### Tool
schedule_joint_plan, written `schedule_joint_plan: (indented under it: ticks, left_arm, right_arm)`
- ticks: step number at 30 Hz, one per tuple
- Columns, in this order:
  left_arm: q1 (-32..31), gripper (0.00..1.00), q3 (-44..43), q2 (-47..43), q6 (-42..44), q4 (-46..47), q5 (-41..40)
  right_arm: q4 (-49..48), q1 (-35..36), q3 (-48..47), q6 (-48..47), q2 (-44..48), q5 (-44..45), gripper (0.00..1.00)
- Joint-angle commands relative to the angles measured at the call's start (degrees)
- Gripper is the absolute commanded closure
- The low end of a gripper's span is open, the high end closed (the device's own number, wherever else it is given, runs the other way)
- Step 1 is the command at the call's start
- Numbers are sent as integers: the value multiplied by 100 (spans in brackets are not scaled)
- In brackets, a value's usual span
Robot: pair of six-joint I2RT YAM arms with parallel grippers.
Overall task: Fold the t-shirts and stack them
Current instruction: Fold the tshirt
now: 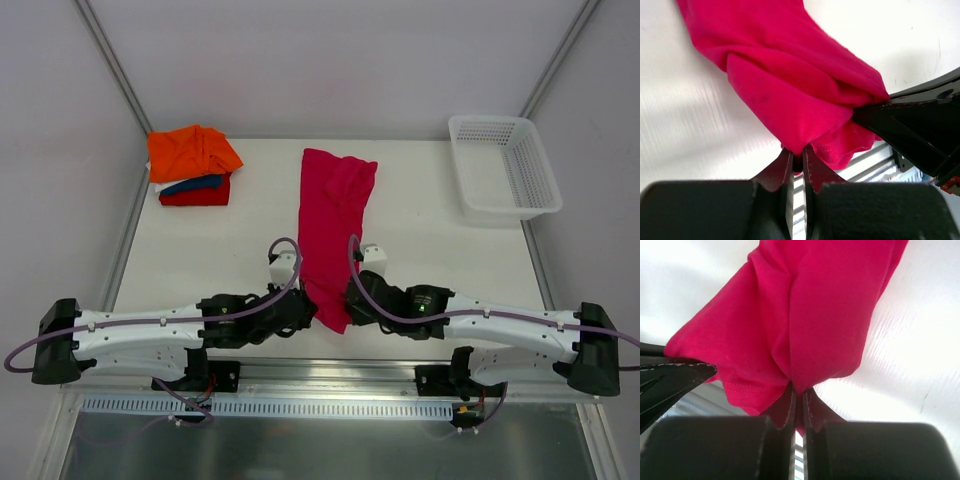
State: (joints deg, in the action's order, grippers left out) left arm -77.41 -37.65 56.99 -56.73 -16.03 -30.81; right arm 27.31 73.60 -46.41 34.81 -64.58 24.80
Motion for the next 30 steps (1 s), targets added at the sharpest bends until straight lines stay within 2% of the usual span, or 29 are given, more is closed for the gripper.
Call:
schedule_joint_plan:
  ticks: [1,9,18,30]
  left_arm:
    - [234,100,-392,-83,600,-128,-356]
    - [1034,100,-700,163,1268,-76,-137]
    - [1966,100,-928,611,1981,636,356]
    - [2932,100,-1535,1569,2702,1225,997]
  right_arm:
    - [284,-153,-403,-378,147,385,100]
    - [345,-935,-693,-984,60,342,100]
    - [56,-1874,-1054,-1749,-415,79,100]
    - [-472,-2947,-1827,-2593,-1601,-554,100]
